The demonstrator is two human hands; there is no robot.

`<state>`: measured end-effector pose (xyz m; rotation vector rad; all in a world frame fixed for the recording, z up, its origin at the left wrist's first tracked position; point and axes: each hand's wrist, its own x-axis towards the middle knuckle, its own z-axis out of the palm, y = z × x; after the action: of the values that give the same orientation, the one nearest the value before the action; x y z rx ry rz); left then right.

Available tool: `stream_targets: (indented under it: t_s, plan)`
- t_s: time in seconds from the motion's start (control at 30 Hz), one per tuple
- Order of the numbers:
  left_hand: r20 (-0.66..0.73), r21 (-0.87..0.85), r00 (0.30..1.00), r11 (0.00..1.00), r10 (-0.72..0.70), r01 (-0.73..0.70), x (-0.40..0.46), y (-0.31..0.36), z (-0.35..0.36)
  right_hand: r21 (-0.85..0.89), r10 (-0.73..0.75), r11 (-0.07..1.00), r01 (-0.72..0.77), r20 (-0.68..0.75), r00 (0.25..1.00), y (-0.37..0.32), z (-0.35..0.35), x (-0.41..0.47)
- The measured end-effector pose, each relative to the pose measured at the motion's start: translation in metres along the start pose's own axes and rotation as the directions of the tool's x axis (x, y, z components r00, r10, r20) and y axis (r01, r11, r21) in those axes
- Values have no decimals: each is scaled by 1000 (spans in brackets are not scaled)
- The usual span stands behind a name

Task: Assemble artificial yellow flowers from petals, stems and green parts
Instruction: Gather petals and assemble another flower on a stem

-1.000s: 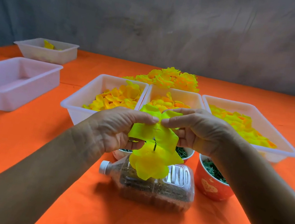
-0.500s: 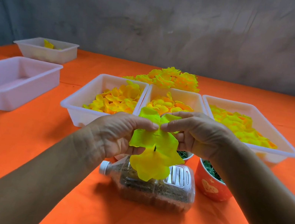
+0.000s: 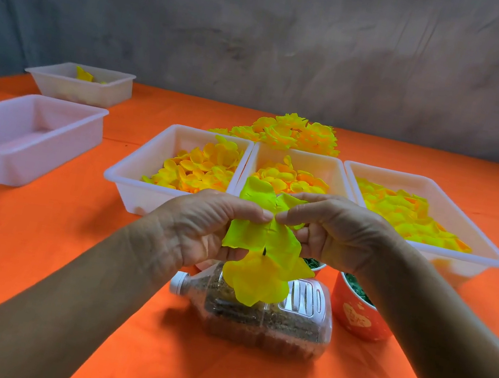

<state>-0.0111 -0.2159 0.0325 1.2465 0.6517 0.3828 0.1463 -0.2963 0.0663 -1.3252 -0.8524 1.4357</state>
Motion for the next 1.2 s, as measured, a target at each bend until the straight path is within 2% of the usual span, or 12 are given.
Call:
stream_targets:
  t_s: [0.13,0.33,0.7,0.9,1.2]
  plan:
    - [-1,-1,1000,1000,-12,12,1,-1,0,13,7,1000,-7,7,1000,1,-1,1]
    - [-83,-12,996,1000,-22,21,-6,0,9,-37,-3,999,5,33,999,2,0,2]
    - [-117,47,993,999,32,-27,-13,6,17,3,-20,1000,20,40,999,3,-3,1]
    - [-186,64,978,995,92,-82,-15,9,21,-3,-17,1000,17,44,999,1,-2,-1]
    - [-170,79,980,993,99,-87,-15,10,21,-53,-35,998,39,78,996,2,-2,0]
